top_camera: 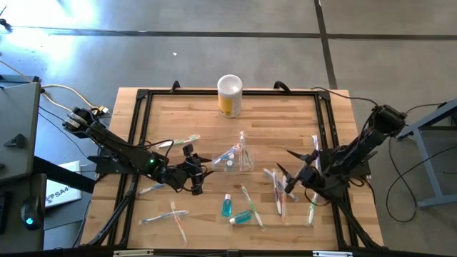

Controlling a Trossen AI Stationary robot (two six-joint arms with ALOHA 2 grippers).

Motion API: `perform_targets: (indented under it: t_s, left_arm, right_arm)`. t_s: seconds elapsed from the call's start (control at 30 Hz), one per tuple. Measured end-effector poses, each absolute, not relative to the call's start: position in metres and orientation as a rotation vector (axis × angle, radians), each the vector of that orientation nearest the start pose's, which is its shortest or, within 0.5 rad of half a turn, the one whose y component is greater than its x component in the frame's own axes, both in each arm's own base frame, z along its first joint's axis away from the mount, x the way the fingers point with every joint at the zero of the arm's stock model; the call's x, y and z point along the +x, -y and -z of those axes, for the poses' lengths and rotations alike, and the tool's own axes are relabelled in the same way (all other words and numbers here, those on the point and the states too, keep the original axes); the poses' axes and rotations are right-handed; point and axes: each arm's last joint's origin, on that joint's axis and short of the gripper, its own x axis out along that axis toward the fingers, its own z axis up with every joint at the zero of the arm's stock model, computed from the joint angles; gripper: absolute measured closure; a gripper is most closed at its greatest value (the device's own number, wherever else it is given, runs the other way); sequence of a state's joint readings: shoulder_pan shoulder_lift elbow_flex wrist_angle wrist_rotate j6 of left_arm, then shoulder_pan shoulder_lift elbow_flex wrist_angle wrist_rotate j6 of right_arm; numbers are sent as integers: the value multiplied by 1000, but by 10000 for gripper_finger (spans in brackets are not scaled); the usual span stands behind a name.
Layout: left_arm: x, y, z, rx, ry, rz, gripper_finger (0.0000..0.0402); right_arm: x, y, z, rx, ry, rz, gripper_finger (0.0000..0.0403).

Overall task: Pick & Place toothbrushing station
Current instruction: Put the blue toothbrush into the right part of the transparent organizer

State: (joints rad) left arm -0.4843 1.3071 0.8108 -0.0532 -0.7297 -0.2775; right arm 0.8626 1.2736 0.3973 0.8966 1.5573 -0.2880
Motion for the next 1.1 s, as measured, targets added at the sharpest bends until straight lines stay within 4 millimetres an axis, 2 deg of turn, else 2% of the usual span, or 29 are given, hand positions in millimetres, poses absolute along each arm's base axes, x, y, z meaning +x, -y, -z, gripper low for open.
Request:
perform_targets:
  t_s: [0.23,0.53,0.63,0.87,1.0,1.1]
  left_arm:
    - [249,109,-248,43,-414,-298,215]
    - [249,109,-248,43,-413,-300,215]
    - [249,109,-248,43,-413,-300,215]
    - [249,109,-248,46,-413,-301,215]
    - [249,109,-248,47,-413,-302,215]
    - [249,109,-248,47,-413,-302,215]
  right_arm:
    - [154,-148,-218,-122,-42,667,129]
    - [163,-137,-219,-151,-58,734,129]
    - [164,-140,-217,-165,-51,687,129]
    - [172,-147,-196,-136,-68,381,129]
    - [183,-135,-175,-19,-218,216,129]
    - [190,-119,-161,75,-353,212,128]
